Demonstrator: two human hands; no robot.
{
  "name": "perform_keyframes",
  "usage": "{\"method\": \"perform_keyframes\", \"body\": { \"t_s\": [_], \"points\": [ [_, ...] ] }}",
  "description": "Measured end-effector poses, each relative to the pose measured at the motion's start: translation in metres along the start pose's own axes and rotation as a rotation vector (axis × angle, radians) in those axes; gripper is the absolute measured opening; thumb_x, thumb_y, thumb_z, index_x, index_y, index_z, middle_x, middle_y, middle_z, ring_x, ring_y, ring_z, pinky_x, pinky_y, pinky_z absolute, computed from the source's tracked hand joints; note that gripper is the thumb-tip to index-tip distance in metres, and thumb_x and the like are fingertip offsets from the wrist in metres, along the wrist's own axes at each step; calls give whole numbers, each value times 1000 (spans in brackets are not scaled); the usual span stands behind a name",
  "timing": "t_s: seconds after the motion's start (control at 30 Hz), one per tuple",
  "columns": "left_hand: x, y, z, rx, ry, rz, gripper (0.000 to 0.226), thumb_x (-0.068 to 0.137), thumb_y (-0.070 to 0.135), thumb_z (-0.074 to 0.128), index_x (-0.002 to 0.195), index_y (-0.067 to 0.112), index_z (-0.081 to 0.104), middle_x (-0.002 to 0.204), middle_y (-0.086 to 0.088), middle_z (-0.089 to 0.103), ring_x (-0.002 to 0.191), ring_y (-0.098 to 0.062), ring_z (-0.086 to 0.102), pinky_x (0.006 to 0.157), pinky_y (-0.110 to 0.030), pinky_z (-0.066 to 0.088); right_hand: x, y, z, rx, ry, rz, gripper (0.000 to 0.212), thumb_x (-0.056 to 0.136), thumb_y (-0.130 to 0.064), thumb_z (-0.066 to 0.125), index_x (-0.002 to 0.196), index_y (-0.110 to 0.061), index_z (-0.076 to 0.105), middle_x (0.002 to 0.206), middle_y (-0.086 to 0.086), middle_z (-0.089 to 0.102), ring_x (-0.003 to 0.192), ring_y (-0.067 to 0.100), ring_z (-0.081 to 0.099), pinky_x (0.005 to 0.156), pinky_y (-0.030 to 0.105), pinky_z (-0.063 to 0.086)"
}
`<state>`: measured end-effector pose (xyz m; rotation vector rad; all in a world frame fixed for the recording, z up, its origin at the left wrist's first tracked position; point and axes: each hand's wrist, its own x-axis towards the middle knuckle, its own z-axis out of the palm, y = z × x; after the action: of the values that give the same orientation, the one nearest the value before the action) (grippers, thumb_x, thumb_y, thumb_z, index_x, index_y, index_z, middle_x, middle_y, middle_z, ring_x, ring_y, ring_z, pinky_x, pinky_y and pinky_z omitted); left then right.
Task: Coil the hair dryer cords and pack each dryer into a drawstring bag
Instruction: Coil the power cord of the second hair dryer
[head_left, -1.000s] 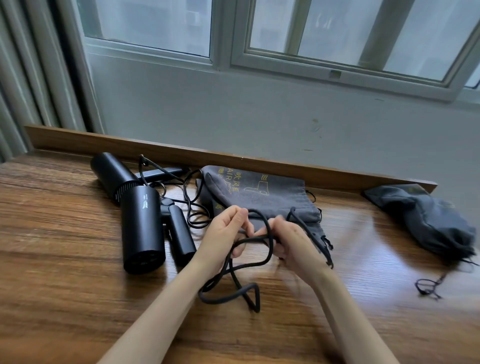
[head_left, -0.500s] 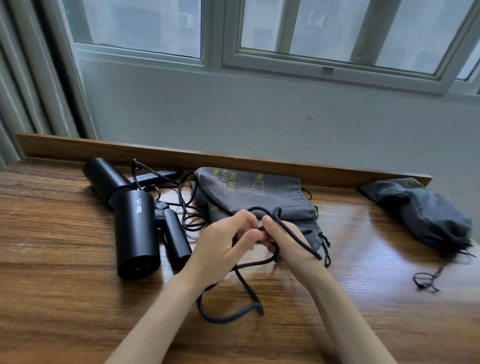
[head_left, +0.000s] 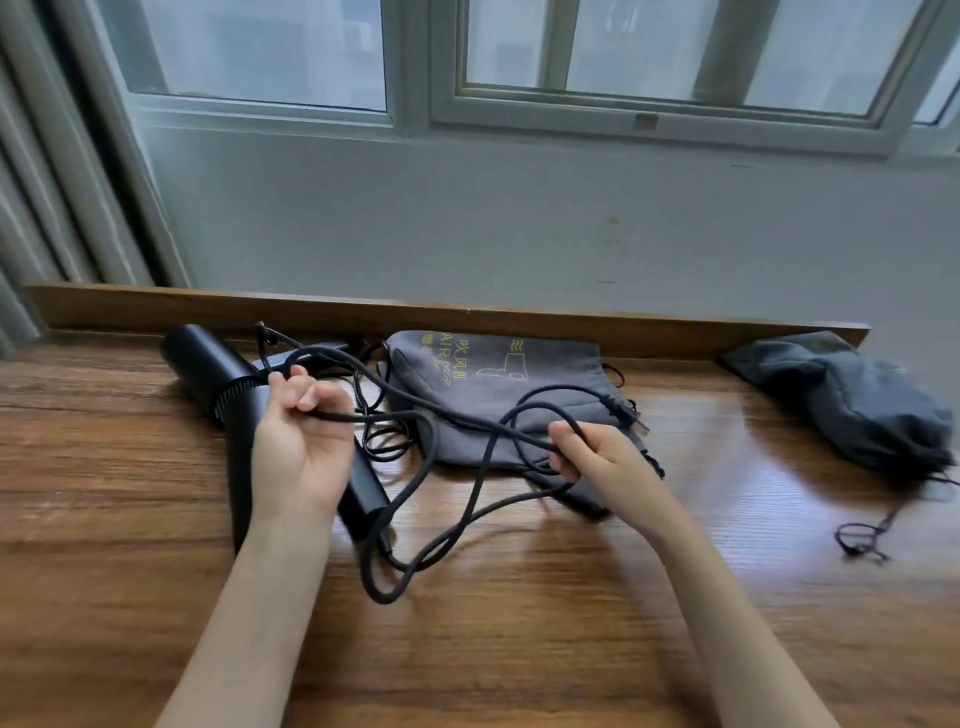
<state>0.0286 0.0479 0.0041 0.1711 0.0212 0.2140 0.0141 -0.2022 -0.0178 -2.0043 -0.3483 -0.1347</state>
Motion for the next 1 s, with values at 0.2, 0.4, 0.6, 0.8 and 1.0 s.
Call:
{"method": "perform_keyframes", "body": {
  "t_s": [0.2,0.4,0.6,0.8,1.0],
  "points": [
    [0,-14,-2,1650,1,612,26,93,2,45,116,6,55,109,-9,56,101,-17,54,90,-19,39,2,5,0,28,101,-37,35,98,-23,42,64,-18,49,57,-6,45,52,4,42,56,22,36],
    [-39,-53,26,2015,-1086,767,31,87,27,46,100,11,69,102,-4,66,98,-18,57,86,-34,46,3,3,3,50,76,-33,37,98,-25,42,62,-16,48,53,-8,41,46,2,35,51,22,26],
    [-49,-87,9,2228,-1182,949,3,82,14,62,79,16,62,68,2,58,63,-20,59,65,-33,47,1,7,6,138,73,-47,41,97,-19,44,57,-27,52,50,-12,44,47,2,35,48,16,28],
    [-51,-66,25,1530,-681,671,17,93,14,45,89,26,57,68,3,54,59,-14,46,57,-18,37,5,15,6,308,5,43,41,99,-21,40,59,-18,51,41,-6,45,51,12,54,61,14,46],
    [-24,-32,43,1037,-140,597,29,97,12,40,84,29,59,60,13,41,56,-2,41,68,-17,48,4,23,1,-37,98,79,43,97,-34,43,56,-21,52,51,-9,54,52,1,50,58,21,37]
  ]
}}
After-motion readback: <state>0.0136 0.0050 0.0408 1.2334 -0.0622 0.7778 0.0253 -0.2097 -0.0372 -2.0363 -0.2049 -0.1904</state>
